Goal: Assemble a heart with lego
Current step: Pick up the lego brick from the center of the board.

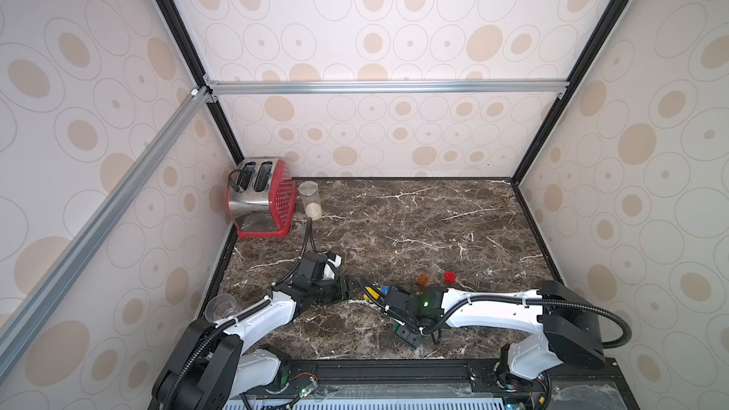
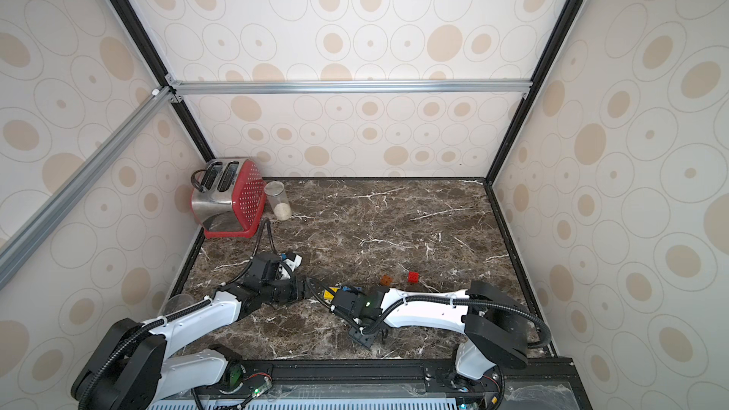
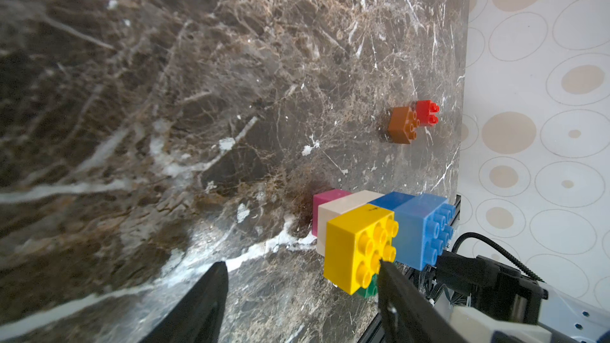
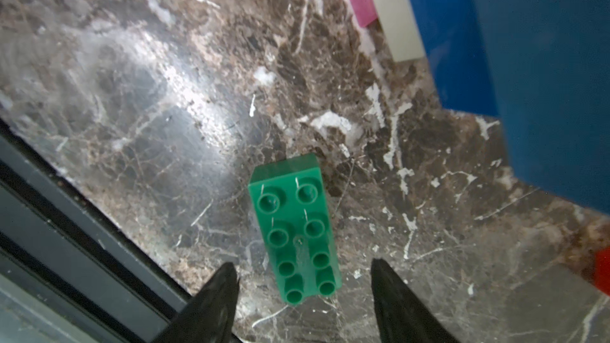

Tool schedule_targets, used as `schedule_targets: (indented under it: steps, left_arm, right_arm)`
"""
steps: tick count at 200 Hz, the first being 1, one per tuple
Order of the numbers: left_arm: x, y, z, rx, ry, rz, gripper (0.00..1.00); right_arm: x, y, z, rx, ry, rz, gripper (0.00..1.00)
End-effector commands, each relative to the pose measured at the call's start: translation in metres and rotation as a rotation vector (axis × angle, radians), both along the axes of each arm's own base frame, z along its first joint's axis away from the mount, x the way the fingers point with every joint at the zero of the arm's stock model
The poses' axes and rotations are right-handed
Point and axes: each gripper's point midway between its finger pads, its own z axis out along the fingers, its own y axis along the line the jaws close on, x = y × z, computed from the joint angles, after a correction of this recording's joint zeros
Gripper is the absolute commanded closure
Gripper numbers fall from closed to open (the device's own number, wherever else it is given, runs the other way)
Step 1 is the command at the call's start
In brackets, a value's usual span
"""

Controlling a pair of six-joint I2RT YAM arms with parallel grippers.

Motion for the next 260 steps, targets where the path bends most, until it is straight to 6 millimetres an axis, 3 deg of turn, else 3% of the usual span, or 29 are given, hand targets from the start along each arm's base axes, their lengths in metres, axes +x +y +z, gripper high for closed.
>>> schedule_targets:
  steps: [1,70,116,260]
  left_arm:
    - [0.007,-0.002,0.01,-0.012,-0.029,-0.011,0.28]
    - [0.007,-0.002,0.011,-0.01,-0.032,-0.011,0.28]
    - [0.006,-0.002,0.01,-0.011,-0.028,-0.012,0.28]
    - [0.006,-0.003,0.012,-0.019,-0.037,-0.012,0.28]
  right_arm:
    - [-0.009,-0.004,-0.01,-0.022,0.04,-0.004,0.39]
    - [-0.012,0.002,-0.009,-0.006,0.057,0.023,0.65]
    - [-0.009,0.002,-0.013,-0.03,0.055,0.02,0.59]
    - [-0.004,0.016,-0.011,-0.01,0.029,0.05,0.57]
